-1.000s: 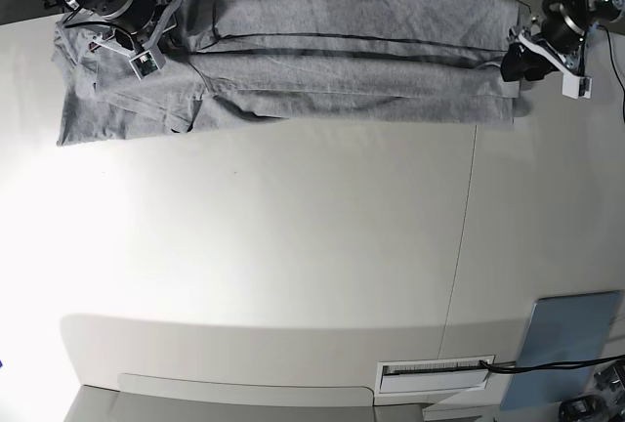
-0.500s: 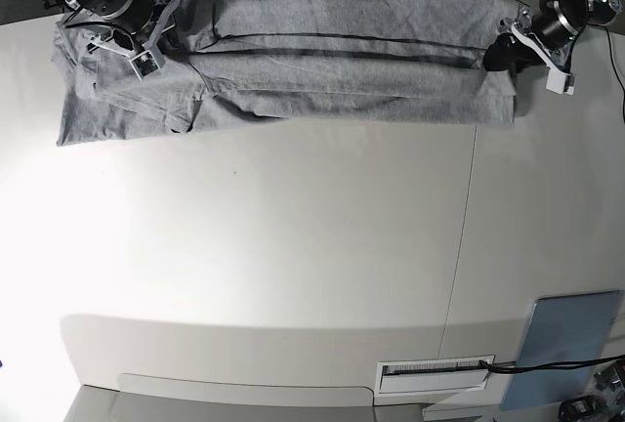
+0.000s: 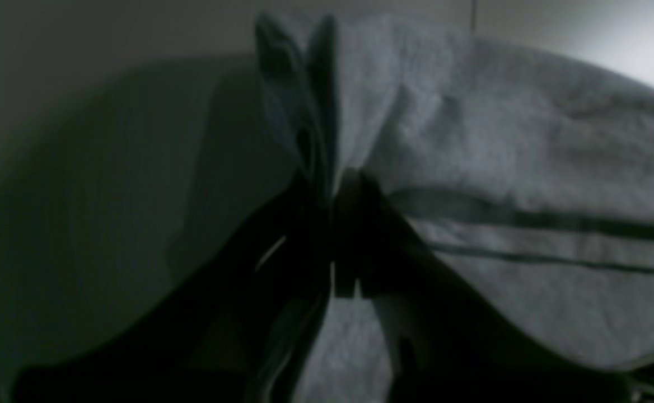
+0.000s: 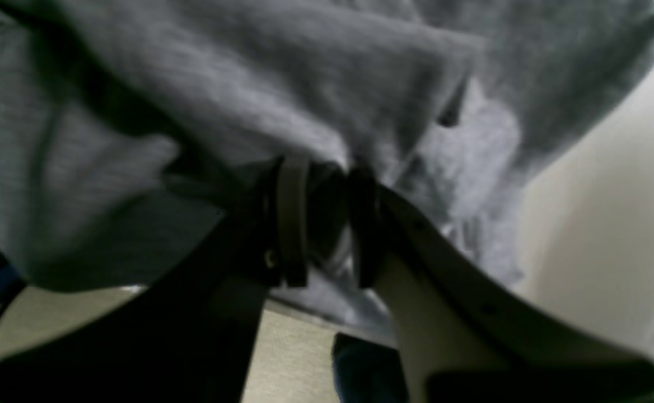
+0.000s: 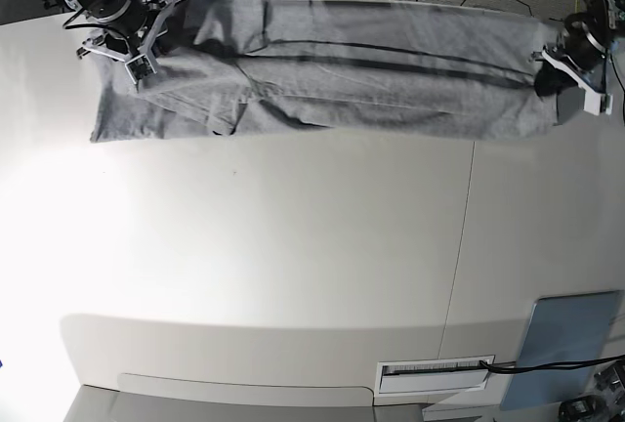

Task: Fold the T-shirt properly
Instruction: 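Move the left gripper to the strip's middle and grasp the fabric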

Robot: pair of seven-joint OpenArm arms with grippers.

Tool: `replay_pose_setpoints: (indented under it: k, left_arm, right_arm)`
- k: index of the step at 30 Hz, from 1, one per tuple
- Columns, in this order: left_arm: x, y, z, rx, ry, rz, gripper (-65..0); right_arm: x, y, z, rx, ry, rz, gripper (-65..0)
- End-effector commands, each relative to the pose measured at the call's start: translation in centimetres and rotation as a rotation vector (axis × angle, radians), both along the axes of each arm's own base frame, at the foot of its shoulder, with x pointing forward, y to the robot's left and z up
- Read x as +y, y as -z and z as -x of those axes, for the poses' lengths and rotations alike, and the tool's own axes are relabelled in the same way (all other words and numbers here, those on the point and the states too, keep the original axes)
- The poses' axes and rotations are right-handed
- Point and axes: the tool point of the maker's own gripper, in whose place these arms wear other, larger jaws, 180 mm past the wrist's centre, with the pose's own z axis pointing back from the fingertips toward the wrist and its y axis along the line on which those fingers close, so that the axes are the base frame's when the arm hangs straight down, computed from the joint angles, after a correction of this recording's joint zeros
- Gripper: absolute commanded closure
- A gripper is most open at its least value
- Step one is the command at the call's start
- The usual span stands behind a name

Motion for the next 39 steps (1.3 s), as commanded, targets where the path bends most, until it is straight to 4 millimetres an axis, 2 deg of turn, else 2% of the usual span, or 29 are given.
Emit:
replay_pose_setpoints:
  k: [1,4,7,11,16,19,24,27,31,35,37,39]
  left_arm:
    - [-0.1,-1.6,-0.7,-0.035,0.038,-0.027,0.0]
    - [-2.5,-3.2,-0.7,-0.034,0.115,-0.048,0.0]
    - [-6.5,-5.5,-1.0,-0.098,0.172,-0.002,0.0]
    - [-12.1,-8.1,-0.9,-0.182,0.233,0.154,0.0]
    - [-20.0,-6.8,0.6,-0.109,0.414,0.305,0.0]
    - [-23.6,-6.0,1.0,-0.084,0.472,0.324,0.0]
    - [-27.6,-4.7,1.1,-0.059,0.481,0.292,0.0]
    - [-29.5,-4.3,1.1,-0.048,0.503,0.27,0.0]
    - [-31.4,-3.9,0.8,-0.039,0.541,0.239,0.0]
    - [-32.4,-3.2,0.5,-0.045,0.561,0.204,-0.6]
    - [-33.2,-3.4,0.9,-0.052,0.598,0.219,-14.2]
    - [-34.4,-4.6,1.2,-0.103,0.645,0.283,-27.7]
  right_arm:
    - [-0.2,-0.7,-0.6,-0.035,-0.003,0.008,-12.7]
    - [-0.5,-0.8,-0.8,-0.043,0.012,0.013,-12.7]
    - [-1.1,-1.1,-1.0,-0.052,0.035,0.024,-12.7]
    - [-1.8,-1.4,-1.2,-0.062,0.049,0.037,-12.7]
    - [-3.2,-2.0,-1.6,-0.082,0.078,0.064,-12.7]
    - [-4.2,-2.5,-1.9,-0.098,0.099,0.084,-12.7]
    - [-5.8,-3.3,-2.3,-0.123,0.133,0.112,-12.7]
    - [-6.0,-3.4,-2.4,-0.127,0.137,0.116,-12.7]
    - [-6.0,-3.4,-2.4,-0.127,0.137,0.116,-12.7]
    - [-6.0,-3.4,-2.4,-0.126,0.137,0.116,-12.7]
    - [-6.0,-3.4,-2.4,-0.124,0.138,0.117,-12.7]
    - [-6.0,-3.4,-2.4,-0.124,0.138,0.117,-12.7]
